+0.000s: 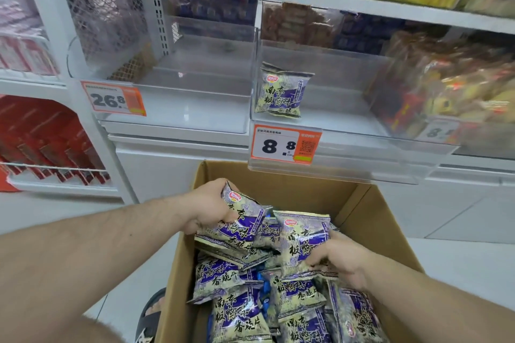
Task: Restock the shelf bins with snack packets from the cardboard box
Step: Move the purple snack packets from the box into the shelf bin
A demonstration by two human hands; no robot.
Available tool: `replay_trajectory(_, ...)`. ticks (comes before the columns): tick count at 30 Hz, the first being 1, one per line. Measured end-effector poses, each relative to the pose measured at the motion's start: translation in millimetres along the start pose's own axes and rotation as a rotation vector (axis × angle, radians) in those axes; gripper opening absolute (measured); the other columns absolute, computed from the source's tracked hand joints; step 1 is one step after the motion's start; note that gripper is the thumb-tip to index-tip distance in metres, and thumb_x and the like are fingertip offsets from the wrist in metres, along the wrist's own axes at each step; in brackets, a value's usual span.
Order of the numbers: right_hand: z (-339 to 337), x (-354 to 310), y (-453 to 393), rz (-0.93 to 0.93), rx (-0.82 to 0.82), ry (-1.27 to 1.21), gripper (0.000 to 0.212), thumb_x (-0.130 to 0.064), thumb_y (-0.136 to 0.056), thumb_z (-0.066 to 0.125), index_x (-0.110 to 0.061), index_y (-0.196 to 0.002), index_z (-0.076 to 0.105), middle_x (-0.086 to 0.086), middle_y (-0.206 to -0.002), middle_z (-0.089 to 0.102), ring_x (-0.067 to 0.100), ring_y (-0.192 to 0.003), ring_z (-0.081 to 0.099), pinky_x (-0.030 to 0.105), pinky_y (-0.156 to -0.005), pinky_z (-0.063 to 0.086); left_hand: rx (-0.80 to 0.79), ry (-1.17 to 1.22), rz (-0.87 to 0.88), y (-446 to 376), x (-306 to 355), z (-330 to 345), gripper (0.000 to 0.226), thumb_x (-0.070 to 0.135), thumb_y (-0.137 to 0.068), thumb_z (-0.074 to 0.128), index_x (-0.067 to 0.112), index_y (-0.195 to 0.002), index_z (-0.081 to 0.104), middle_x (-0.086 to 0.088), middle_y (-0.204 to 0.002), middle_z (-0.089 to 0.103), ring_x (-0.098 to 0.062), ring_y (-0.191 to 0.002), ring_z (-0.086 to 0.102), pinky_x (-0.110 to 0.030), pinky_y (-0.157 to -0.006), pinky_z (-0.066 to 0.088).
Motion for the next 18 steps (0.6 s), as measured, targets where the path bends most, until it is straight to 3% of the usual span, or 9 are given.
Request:
replay_trajectory(2, -12.7, 4.5, 3.3, -0.062, -0.005, -0.038, 0.138, -0.015, -0.022, 0.095, -0.015, -0.144, 0.031, 0.011, -0.114, 0.049, 0.028, -0.096, 0.054, 0.045, -0.092, 0.045, -0.004, 0.039, 0.012, 5.8, 5.9, 0.9, 0.037, 0.0, -0.083, 0.069, 0.026, -0.103, 0.053, -0.015, -0.103, 0.068, -0.039, -0.087, 0.069, -0.038, -0.068, 0.05)
replay_trajectory(3, -15.4, 3.1, 10.0, -0.072, -0.004, -0.08, 0.124, -0.013, -0.022, 0.094, -0.012, -0.134, 0.04, 0.012, -0.11, 0.051, 0.028, -0.093, 0.055, 0.046, -0.092, 0.044, 0.002, 0.053, 0.017, 11.1, 10.5, 2.3, 0.037, 0.003, -0.082, 0.071, 0.025, -0.104, 0.053, -0.014, -0.103, 0.068, -0.041, -0.092, 0.069, -0.04, -0.07, 0.052)
replay_trajectory(5, -3.5, -19.6, 41.1, -0.141, -0.037, -0.152, 0.063, 0.0, -0.047, 0.085, -0.008, -0.101, 0.052, 0.009, -0.081, 0.061, 0.023, -0.07, 0.057, 0.044, -0.082, 0.044, 0.015, 0.071, 0.062, 23.7, 23.8, 8.1, 0.045, 0.011, -0.077, 0.077, 0.025, -0.112, 0.052, -0.011, -0.103, 0.068, -0.038, -0.092, 0.069, -0.045, -0.073, 0.058)
replay_trajectory(6, 1.8, -32.2, 52.4, -0.19, -0.062, -0.153, 0.041, 0.006, -0.06, 0.076, -0.011, -0.087, 0.052, 0.006, -0.068, 0.061, 0.02, -0.061, 0.054, 0.04, -0.077, 0.043, 0.016, 0.096, 0.085, 29.9, 30.2, 12.7, 0.049, 0.013, -0.075, 0.079, 0.025, -0.113, 0.052, -0.009, -0.103, 0.068, -0.037, -0.093, 0.069, -0.049, -0.078, 0.058)
replay_trajectory(7, 5.9, -43.7, 63.1, -0.227, -0.072, -0.139, 0.033, 0.01, -0.066, 0.07, -0.012, -0.082, 0.051, 0.004, -0.062, 0.061, 0.018, -0.059, 0.053, 0.038, -0.073, 0.042, 0.009, 0.135, 0.119, 40.5, 39.9, 19.3, 0.046, 0.012, -0.076, 0.079, 0.025, -0.113, 0.053, -0.007, -0.102, 0.069, -0.035, -0.094, 0.069, -0.052, -0.083, 0.057)
replay_trajectory(9, 20.5, -68.4, 82.6, -0.289, -0.094, -0.077, 0.035, 0.004, -0.06, 0.074, -0.006, -0.09, 0.058, 0.009, -0.074, 0.07, 0.024, -0.068, 0.063, 0.043, -0.076, 0.051, -0.009, 0.228, 0.17, 57.9, 53.4, 32.4, 0.038, 0.004, -0.081, 0.074, 0.023, -0.108, 0.056, -0.004, -0.097, 0.073, -0.027, -0.094, 0.07, -0.049, -0.086, 0.056)
replay_trajectory(12, 30.4, -86.2, 99.5, -0.286, -0.077, -0.005, 0.076, -0.006, -0.039, 0.078, -0.01, -0.113, 0.061, 0.014, -0.103, 0.073, 0.039, -0.105, 0.065, 0.06, -0.098, 0.047, -0.015, 0.323, 0.24, 78.3, 69.2, 42.6, 0.038, -0.007, -0.084, 0.066, 0.024, -0.106, 0.058, 0.0, -0.094, 0.075, -0.023, -0.095, 0.07, -0.048, -0.086, 0.056)
replay_trajectory(16, 29.0, -113.8, 120.6, -0.352, -0.114, 0.066, 0.049, 0.008, -0.063, 0.07, -0.01, -0.109, 0.064, 0.01, -0.101, 0.075, 0.036, -0.105, 0.066, 0.051, -0.102, 0.043, 0.032, 0.459, 0.363, 95.5, 91.3, 26.1, 0.041, -0.01, -0.082, 0.066, 0.023, -0.106, 0.061, -0.001, -0.093, 0.076, -0.024, -0.09, 0.072, -0.046, -0.084, 0.058)
replay_trajectory(18, 23.7, -128.3, 131.7, -0.393, -0.112, 0.075, 0.038, 0.017, -0.073, 0.063, -0.006, -0.103, 0.065, 0.012, -0.095, 0.075, 0.03, -0.09, 0.071, 0.041, -0.088, 0.052, 0.032, 0.525, 0.424, 102.6, 106.5, 17.7, 0.04, -0.009, -0.082, 0.066, 0.018, -0.111, 0.06, -0.005, -0.094, 0.075, -0.026, -0.087, 0.071, -0.043, -0.081, 0.056)
Point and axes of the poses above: each hand's wrist, its own y-axis away from the middle knuckle, its own z-axis out of the palm, x = y × z, the point moved 10 cm from there along -y, towards the middle knuckle
